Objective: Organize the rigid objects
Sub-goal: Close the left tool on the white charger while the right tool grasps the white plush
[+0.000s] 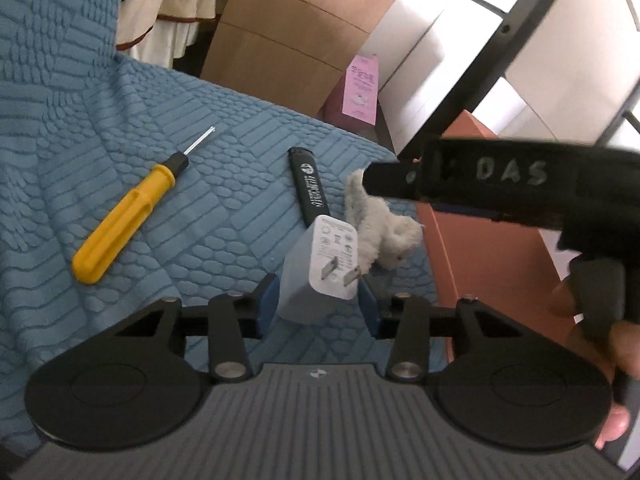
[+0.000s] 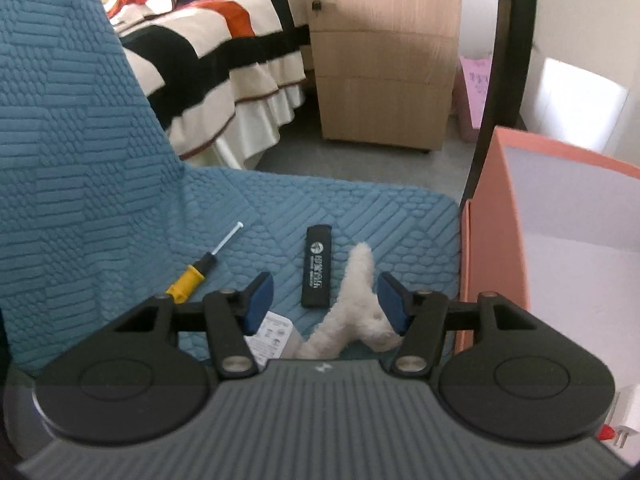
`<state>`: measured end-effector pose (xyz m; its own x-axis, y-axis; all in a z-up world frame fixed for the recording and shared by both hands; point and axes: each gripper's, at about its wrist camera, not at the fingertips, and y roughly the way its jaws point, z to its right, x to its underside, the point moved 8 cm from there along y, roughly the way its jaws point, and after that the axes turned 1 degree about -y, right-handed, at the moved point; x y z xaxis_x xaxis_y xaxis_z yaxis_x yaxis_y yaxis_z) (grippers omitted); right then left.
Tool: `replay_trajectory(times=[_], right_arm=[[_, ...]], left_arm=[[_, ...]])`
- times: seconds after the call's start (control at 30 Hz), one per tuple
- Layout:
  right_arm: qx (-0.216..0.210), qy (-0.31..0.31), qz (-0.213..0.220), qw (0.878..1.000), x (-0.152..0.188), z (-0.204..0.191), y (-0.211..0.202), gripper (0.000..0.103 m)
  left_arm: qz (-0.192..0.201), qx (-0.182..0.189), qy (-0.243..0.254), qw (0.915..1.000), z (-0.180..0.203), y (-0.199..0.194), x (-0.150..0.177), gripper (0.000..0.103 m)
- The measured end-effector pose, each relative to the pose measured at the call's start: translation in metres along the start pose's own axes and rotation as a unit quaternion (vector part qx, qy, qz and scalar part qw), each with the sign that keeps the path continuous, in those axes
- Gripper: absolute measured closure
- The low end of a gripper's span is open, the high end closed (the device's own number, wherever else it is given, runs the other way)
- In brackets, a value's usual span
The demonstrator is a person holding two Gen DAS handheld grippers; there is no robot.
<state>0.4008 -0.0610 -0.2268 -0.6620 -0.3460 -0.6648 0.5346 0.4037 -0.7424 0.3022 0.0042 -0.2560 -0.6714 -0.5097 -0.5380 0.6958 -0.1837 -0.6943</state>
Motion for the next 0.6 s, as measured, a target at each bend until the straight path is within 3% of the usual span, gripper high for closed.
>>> replay_trajectory(times=[0.37,0.6], right_arm=[[0.062,-0.012,-0.058,0.996,0.014,0.016,0.042,0.044],[0.049,0.012,-0.075,0.996,0.023,0.020,0.050,0.047]], left_arm=[[0.001,0.001,0.006,1.0000,0.001,0.008,-0.003,0.058],[0.012,-0.013,0.005,0.9998,-0.001,0.000,-0.006,0.066]])
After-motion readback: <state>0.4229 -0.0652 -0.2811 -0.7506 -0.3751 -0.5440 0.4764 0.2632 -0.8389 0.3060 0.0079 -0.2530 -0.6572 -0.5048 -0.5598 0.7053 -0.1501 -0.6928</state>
